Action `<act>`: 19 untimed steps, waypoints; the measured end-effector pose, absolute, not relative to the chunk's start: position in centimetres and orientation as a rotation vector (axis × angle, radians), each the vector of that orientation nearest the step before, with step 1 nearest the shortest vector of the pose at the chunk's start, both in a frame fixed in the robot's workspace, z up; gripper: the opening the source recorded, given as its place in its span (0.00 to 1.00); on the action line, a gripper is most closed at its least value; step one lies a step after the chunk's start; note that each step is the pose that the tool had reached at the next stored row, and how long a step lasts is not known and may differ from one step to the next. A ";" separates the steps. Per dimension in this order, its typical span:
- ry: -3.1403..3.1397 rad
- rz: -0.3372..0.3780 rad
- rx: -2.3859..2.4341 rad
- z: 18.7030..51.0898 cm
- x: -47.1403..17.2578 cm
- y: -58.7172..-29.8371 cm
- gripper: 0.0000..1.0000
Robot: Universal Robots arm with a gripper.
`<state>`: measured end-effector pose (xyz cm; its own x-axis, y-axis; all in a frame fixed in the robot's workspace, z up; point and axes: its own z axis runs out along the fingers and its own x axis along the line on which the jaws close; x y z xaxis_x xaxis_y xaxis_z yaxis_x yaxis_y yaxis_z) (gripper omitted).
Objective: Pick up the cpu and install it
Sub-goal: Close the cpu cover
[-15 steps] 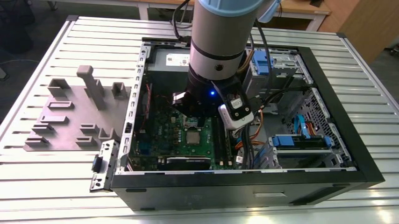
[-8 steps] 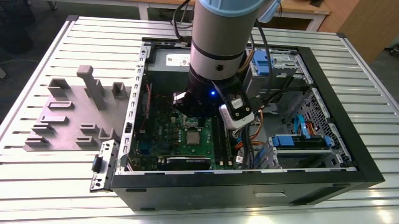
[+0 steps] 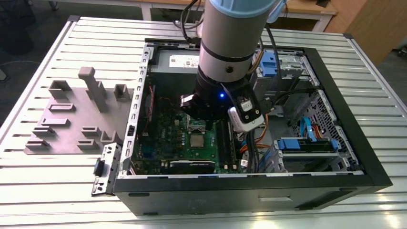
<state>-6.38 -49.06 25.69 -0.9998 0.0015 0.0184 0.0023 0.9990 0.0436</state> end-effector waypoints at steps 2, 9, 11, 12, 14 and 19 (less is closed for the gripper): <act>-3.122 -0.068 -0.003 25.7 -6.4 -49.1 0.11; -3.126 -0.068 -0.003 26.4 -6.4 -49.1 0.11; -3.128 -0.067 -0.003 26.8 -6.4 -49.1 0.11; -3.129 -0.067 -0.003 27.0 -6.4 -49.1 0.11; -3.131 -0.066 -0.003 27.1 -6.4 -49.1 0.11; -3.140 -0.063 -0.002 27.4 -6.4 -49.1 0.11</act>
